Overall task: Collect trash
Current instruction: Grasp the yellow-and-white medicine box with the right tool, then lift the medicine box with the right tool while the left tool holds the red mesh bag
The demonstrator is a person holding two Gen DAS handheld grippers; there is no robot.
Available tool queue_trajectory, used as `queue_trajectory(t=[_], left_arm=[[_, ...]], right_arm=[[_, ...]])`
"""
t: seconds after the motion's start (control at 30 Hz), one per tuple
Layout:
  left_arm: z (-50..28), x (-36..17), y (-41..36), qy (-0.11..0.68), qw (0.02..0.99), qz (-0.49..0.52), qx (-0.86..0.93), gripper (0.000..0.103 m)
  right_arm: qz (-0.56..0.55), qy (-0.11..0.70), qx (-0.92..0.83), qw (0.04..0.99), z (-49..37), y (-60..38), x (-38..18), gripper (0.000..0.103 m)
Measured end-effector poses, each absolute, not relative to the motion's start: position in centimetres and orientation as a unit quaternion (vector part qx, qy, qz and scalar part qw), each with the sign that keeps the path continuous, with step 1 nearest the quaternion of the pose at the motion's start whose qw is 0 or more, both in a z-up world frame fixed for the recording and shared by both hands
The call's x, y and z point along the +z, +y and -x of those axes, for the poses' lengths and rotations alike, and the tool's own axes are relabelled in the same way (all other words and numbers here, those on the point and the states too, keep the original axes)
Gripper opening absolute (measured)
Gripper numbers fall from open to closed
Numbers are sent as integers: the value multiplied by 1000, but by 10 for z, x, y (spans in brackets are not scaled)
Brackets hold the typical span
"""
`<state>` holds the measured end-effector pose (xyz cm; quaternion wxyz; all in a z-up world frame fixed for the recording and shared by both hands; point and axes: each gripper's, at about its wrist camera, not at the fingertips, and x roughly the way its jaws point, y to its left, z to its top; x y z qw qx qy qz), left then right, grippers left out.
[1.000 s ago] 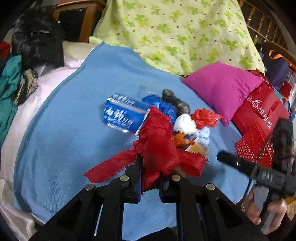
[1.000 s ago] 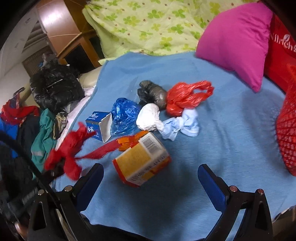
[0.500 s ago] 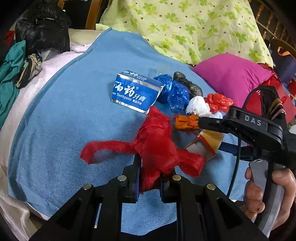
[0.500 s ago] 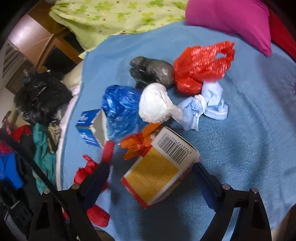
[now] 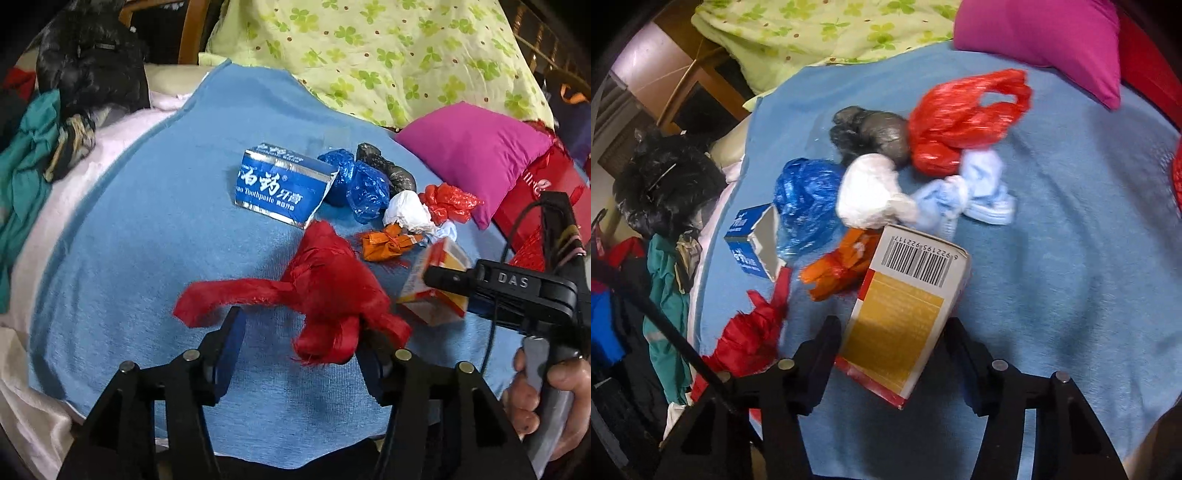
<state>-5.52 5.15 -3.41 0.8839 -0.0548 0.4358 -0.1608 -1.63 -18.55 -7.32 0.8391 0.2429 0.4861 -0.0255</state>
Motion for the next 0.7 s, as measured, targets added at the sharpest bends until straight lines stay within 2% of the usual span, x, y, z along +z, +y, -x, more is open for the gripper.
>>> queue_trajectory(t=[0.33,0.7], left_arm=[[63,-26,36,413,902,-14,-127,65],[61,-28,22,420,901,-62,-94,66]], right_arm=[[-210,486,-53,847,44,-214,-65,61],[-197,490,-46,848,43,-212,-65,63]])
